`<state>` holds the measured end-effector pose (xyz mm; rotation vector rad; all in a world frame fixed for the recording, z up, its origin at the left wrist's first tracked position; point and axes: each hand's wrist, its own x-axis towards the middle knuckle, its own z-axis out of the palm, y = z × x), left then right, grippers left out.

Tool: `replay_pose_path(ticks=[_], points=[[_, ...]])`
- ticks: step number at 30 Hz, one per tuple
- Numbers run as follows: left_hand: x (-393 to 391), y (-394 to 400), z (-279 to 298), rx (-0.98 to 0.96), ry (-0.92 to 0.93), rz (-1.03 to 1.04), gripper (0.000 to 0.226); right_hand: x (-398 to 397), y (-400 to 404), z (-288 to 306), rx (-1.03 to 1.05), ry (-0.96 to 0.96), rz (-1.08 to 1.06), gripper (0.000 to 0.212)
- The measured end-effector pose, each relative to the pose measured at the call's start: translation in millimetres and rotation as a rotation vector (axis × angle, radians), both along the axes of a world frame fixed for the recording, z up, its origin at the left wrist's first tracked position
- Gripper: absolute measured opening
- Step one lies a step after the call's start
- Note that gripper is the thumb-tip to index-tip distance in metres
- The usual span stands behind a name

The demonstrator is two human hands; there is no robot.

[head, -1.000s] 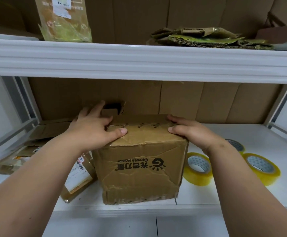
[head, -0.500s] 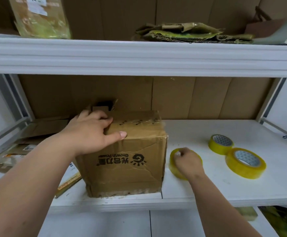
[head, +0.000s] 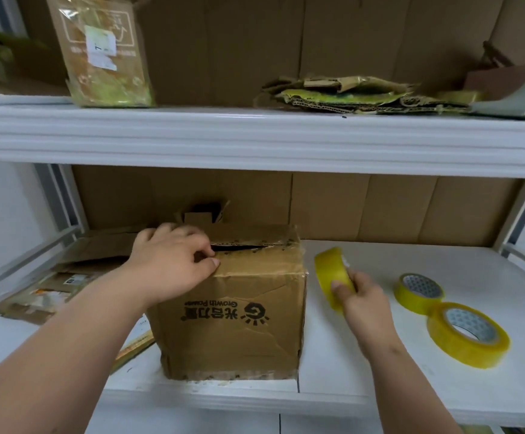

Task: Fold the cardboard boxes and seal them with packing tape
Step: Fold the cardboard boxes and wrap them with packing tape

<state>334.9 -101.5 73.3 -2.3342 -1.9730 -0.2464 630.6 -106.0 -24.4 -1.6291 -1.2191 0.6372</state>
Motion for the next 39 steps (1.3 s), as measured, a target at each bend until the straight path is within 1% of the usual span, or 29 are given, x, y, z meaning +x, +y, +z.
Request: replay_pose_path(ticks=[2, 4, 7, 9, 10, 11, 13, 14, 15, 16, 18, 21, 24, 25, 28, 30, 32, 35, 37, 39], points=[[0.2, 1.6, -3.0, 0.024, -0.020, -0.033, 0.033, -5.5, -10.2, 22.8, 0.151, 0.067, 0.054, 0.026], [-1.1, 1.7, -4.2, 0.031, -0.092, -0.087, 0.034, -12.1, -18.9, 44.9, 0.258, 0.053, 0.104, 0.024], [-1.3, -1.0, -3.2, 0.031, -0.129, -0.117, 0.032, -24.6, -31.4, 73.3, 0.348, -0.042, 0.176, 0.021], [-1.6, -4.0, 0.0, -0.001, -0.152, -0.124, 0.023, -35.8, -37.5, 86.9, 0.385, -0.146, 0.233, 0.022], [-3.0, -6.0, 2.6, -0.042, -0.235, -0.123, 0.015, -42.5, -39.9, 92.1, 0.394, -0.211, 0.262, 0.022], [-5.0, -8.5, 6.2, -0.097, -0.375, -0.120, 0.012, -49.3, -41.4, 96.2, 0.401, -0.282, 0.287, 0.023], [-10.8, -14.4, 12.5, -0.206, -0.718, -0.118, 0.011, -61.8, -42.9, 100.9, 0.427, -0.453, 0.336, 0.033], [-14.1, -16.0, 14.0, -0.231, -0.836, -0.124, 0.011, -66.4, -43.3, 102.4, 0.438, -0.545, 0.353, 0.039], [-18.7, -17.5, 14.2, -0.231, -0.906, -0.135, 0.011, -72.1, -43.3, 103.5, 0.448, -0.624, 0.363, 0.043], [-21.1, -18.3, 13.5, -0.226, -0.950, -0.156, 0.010, -75.9, -43.6, 104.7, 0.455, -0.680, 0.369, 0.044], [-21.3, -19.1, 12.1, -0.210, -1.004, -0.205, 0.013, -81.4, -45.1, 106.1, 0.468, -0.725, 0.382, 0.041], [-21.6, -20.6, 8.3, -0.198, -1.070, -0.285, 0.038, -96.6, -45.7, 106.6, 0.517, -0.761, 0.411, 0.034], [-25.4, -21.8, 5.0, -0.155, -1.197, -0.312, 0.049, -110.3, -45.0, 106.0, 0.543, -0.771, 0.405, 0.034], [-25.8, -22.8, 4.5, -0.127, -1.201, -0.307, 0.051, -113.3, -43.9, 105.6, 0.545, -0.775, 0.398, 0.034], [-22.1, -27.9, 3.4, 0.036, -1.028, -0.244, 0.050, -120.5, -40.9, 102.6, 0.539, -0.795, 0.390, 0.035], [-18.6, -29.8, 1.4, 0.159, -0.969, -0.225, 0.040, -124.5, -38.8, 100.6, 0.549, -0.806, 0.385, 0.032], [-16.1, -30.7, -0.9, 0.241, -0.933, -0.238, 0.027, -127.2, -36.7, 100.0, 0.562, -0.811, 0.373, 0.028], [-16.3, -30.2, -2.2, 0.280, -0.915, -0.254, 0.014, -129.3, -33.5, 101.0, 0.562, -0.801, 0.367, 0.026], [-20.2, -28.7, -2.1, 0.274, -0.935, -0.252, 0.012, -129.4, -32.0, 102.8, 0.541, -0.810, 0.384, 0.027], [-25.6, -26.9, -2.6, 0.259, -0.957, -0.250, 0.015, -124.3, -29.7, 106.5, 0.487, -0.821, 0.417, 0.028]])
